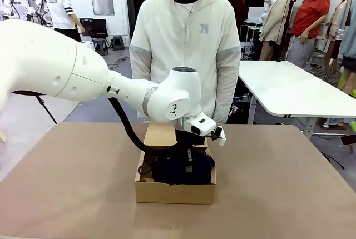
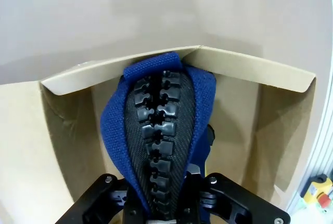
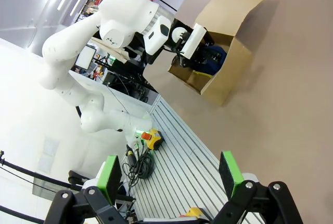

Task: Pack the items into the box.
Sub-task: Pick up the item indicated by the person and place it inside the Mailer Box.

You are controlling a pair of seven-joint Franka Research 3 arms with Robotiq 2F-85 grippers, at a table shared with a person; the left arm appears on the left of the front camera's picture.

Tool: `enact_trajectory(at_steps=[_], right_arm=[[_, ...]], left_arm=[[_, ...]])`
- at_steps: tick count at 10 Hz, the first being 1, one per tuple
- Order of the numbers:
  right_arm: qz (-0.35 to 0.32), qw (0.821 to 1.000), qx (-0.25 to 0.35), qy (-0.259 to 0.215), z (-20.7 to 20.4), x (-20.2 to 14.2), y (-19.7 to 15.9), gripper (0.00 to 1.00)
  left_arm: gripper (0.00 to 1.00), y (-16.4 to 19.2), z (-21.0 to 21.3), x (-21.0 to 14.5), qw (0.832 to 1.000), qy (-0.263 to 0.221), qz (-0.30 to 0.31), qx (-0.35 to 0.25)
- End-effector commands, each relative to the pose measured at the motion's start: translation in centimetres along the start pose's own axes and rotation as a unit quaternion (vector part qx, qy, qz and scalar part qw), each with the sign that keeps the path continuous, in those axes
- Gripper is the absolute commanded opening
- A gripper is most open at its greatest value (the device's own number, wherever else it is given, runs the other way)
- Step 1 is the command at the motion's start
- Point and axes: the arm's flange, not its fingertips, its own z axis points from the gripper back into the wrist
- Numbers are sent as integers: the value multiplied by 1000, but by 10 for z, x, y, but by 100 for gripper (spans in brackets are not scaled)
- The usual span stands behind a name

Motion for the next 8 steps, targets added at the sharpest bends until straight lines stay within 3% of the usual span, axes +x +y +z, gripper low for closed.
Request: enact_trajectory(at_steps=[1,3,5,8], right_arm=[[1,1000,1,7,2,0,3,100],[1,1000,1,7,2,0,3,100],[1,1000,1,7,2,0,3,100],[1,1000,1,7,2,0,3,100]], left_arm=[[0,-1,-16,-2,999,19,-15,-23],[0,0,-18,-1,999,12,-22,-34],[100,0,-11,-2,999,26,-23,-16],[100,2,13,-14,1000,22,-14,4]])
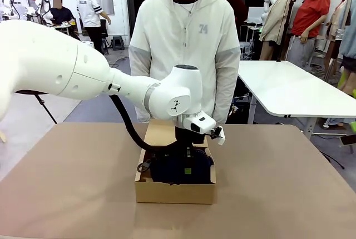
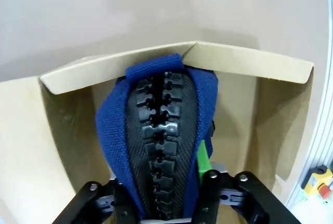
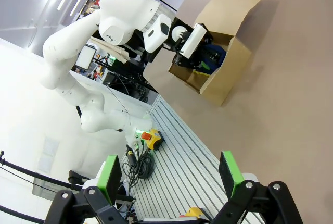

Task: Pack the items into the box.
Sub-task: Pick up the item indicated by the person and place it inside the Mailer Box.

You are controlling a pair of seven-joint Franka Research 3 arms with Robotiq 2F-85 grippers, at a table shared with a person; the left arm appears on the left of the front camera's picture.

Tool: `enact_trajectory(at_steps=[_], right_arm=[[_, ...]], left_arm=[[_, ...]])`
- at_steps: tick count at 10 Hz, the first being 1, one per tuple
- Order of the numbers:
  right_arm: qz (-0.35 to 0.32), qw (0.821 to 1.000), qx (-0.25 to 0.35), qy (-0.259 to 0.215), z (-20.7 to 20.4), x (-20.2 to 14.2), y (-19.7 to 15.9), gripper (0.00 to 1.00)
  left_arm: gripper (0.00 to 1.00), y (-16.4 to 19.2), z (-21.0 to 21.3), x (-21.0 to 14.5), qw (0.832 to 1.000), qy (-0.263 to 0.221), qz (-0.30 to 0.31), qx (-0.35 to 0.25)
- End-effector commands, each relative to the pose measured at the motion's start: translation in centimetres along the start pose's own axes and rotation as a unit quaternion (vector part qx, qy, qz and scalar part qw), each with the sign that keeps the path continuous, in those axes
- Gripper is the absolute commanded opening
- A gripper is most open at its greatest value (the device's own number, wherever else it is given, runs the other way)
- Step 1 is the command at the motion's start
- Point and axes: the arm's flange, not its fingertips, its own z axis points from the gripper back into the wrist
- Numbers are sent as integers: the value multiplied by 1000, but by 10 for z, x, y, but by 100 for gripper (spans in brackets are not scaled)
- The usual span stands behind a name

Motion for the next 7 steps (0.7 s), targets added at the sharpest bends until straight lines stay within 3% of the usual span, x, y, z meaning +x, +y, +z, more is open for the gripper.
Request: enact_trajectory(at_steps=[1,4,6,7], right_arm=[[1,1000,1,7,2,0,3,100],[1,1000,1,7,2,0,3,100],[1,1000,1,7,2,0,3,100],[1,1000,1,7,2,0,3,100]], left_arm=[[100,-4,20,-19,1000,12,-8,7],[100,-18,89,-55,998,-25,-52,24],[100,-23,118,-76,996,-58,-44,52],[100,-26,139,-97,993,-100,-25,51]])
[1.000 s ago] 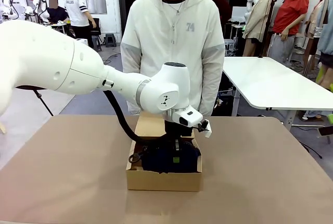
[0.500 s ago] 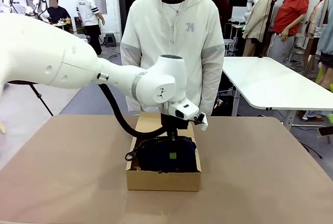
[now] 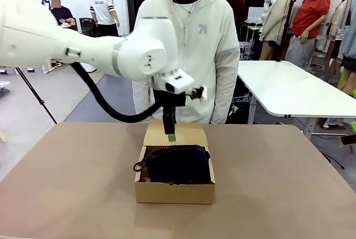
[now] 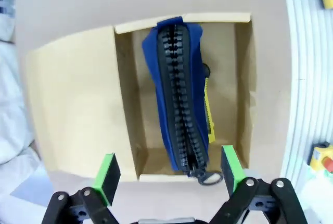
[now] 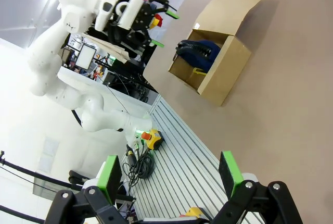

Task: Pack the items into the box.
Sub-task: Pick up the item indicated by the person and place it inside the Mailer Box.

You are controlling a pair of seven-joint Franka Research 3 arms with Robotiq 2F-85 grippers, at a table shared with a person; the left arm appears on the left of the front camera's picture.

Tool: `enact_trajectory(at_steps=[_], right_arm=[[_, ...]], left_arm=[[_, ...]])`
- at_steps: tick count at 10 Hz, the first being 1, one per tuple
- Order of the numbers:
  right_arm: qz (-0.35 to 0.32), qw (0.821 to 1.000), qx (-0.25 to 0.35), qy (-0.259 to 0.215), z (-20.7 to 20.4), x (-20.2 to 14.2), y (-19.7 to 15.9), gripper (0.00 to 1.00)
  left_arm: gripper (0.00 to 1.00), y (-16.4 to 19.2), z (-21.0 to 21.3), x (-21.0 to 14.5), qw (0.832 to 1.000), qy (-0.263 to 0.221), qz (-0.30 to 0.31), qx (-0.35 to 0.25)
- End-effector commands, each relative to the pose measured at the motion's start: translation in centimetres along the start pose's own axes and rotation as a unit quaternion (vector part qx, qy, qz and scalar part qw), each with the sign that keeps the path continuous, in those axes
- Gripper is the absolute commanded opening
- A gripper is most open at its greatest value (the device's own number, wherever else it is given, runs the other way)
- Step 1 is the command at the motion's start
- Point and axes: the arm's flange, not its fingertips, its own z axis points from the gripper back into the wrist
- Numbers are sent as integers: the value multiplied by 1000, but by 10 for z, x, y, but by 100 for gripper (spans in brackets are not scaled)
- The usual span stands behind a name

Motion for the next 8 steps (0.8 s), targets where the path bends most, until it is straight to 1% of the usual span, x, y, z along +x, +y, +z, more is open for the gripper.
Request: enact_trajectory(at_steps=[1,2,3,4,5,6,7,8], right_arm=[[1,1000,1,7,2,0,3,100],[1,1000,1,7,2,0,3,100],[1,1000,1,7,2,0,3,100],[1,1000,1,7,2,0,3,100],[1,1000,1,7,2,0,3,100],[1,1000,1,7,2,0,3,100],[1,1000,1,7,2,0,3,100],[1,1000,1,7,2,0,3,100]], left_arm=[[100,-19,28,-57,993,-106,42,-13],[100,-28,50,-94,981,-174,75,-41],[100,-41,67,-134,963,-214,162,-38],[100,-63,83,-178,926,-255,276,-44],[100,-88,92,-218,887,-286,357,-53],[100,-117,98,-258,843,-323,425,-67],[100,-150,102,-301,777,-347,518,-86],[100,-178,102,-342,732,-391,547,-106]])
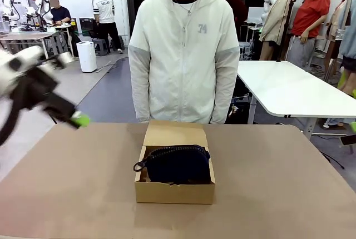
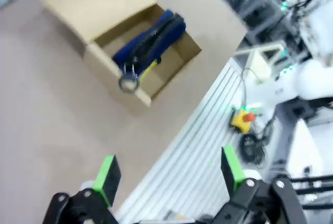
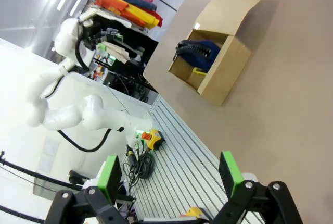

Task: Pack the items into the box.
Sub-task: Pick up the item indicated by the person and place it inside the Mailer Box, then close the Mailer Box.

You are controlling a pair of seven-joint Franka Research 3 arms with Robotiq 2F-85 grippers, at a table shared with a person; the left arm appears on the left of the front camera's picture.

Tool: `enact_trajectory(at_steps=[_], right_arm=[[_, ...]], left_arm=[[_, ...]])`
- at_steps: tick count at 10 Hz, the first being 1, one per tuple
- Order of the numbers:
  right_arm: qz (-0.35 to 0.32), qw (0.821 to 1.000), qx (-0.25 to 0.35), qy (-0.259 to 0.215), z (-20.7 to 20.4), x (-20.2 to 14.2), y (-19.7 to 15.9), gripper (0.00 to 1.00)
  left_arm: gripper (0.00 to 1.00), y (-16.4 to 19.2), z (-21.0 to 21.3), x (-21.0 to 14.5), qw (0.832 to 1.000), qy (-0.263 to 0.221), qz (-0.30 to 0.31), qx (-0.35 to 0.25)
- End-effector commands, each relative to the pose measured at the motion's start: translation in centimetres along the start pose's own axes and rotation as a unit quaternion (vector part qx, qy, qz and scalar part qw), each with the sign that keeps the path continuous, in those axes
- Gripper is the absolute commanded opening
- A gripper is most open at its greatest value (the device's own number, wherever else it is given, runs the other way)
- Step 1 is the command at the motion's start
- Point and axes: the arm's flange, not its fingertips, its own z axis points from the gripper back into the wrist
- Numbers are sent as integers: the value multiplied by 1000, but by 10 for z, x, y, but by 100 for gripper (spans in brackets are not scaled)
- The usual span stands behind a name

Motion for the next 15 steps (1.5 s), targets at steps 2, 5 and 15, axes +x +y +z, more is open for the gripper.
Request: enact_trajectory(at_steps=[2,5,15], right_arm=[[2,1000,1,7,2,0,3,100],[2,1000,1,7,2,0,3,100],[2,1000,1,7,2,0,3,100]], left_arm=[[100,30,57,-97,958,-231,148,-78],[100,24,57,-64,986,-110,110,-51],[100,24,57,-64,986,-110,110,-51]])
